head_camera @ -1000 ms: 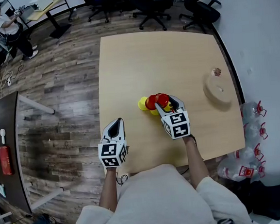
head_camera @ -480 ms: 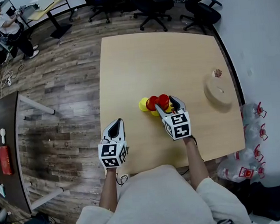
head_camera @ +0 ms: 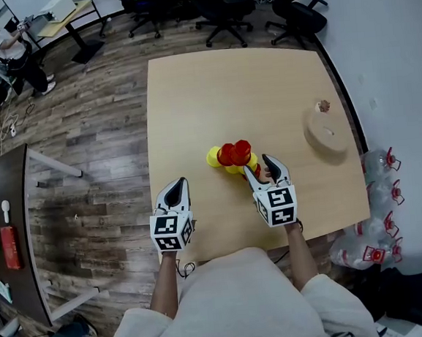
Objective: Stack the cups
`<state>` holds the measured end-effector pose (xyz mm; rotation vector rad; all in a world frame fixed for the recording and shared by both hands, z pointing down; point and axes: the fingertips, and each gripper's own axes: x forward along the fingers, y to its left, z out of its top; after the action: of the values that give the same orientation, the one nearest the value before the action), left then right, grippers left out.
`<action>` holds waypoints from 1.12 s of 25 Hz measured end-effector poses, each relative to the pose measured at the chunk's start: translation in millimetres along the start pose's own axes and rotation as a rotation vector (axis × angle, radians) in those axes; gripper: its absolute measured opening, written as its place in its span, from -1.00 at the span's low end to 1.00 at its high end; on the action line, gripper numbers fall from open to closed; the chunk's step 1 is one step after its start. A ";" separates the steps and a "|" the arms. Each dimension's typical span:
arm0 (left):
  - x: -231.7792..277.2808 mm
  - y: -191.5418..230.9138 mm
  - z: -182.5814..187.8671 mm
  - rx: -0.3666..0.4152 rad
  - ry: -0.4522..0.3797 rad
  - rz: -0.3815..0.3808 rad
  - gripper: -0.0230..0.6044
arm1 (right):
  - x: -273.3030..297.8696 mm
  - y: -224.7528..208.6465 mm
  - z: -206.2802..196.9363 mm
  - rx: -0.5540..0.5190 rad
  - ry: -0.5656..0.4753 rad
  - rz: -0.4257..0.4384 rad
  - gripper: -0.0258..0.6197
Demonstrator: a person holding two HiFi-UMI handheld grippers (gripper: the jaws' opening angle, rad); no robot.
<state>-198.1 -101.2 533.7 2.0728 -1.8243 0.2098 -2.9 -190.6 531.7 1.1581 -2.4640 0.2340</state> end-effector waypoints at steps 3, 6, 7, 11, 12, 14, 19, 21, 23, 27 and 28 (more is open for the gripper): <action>0.7 -7.5 -1.2 0.008 0.003 -0.017 -0.90 | -16.8 -3.6 -10.1 0.022 -0.001 -0.027 -0.24; 0.7 -14.0 -2.7 0.015 0.008 -0.031 -0.90 | -30.6 -8.3 -20.7 0.039 -0.002 -0.058 -0.30; 1.0 -16.4 -3.3 0.018 0.010 -0.037 -0.90 | -34.8 -11.1 -23.6 0.047 -0.004 -0.074 -0.35; 2.4 -26.0 -6.3 0.024 0.019 -0.057 -0.90 | -49.6 -21.8 -33.2 0.069 -0.016 -0.136 -0.58; 2.6 -28.0 -6.7 0.026 0.021 -0.062 -0.90 | -52.4 -24.1 -35.6 0.068 -0.016 -0.150 -0.65; 2.6 -31.0 -7.2 0.032 0.023 -0.068 -0.90 | -57.3 -27.9 -41.3 0.066 -0.013 -0.171 -0.76; 2.6 -35.5 -6.2 0.041 0.022 -0.074 -0.90 | -66.2 -31.7 -58.7 0.050 0.003 -0.174 -0.91; 2.2 -35.6 -5.6 0.043 0.023 -0.074 -0.90 | -68.6 -31.7 -62.5 0.049 0.002 -0.169 -0.91; 1.6 -35.7 -6.0 0.044 0.024 -0.073 -0.90 | -70.3 -31.6 -64.5 0.052 0.000 -0.166 -0.91; 0.5 -36.7 -8.6 0.044 0.027 -0.074 -0.90 | -71.5 -31.8 -63.4 0.054 -0.005 -0.163 -0.91; 0.4 -36.9 -9.3 0.044 0.027 -0.073 -0.90 | -71.4 -32.0 -63.2 0.055 -0.006 -0.162 -0.91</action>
<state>-160.7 -94.7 535.9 2.1517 -1.7395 0.2588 80.8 -141.2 557.6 1.3752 -2.3664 0.2521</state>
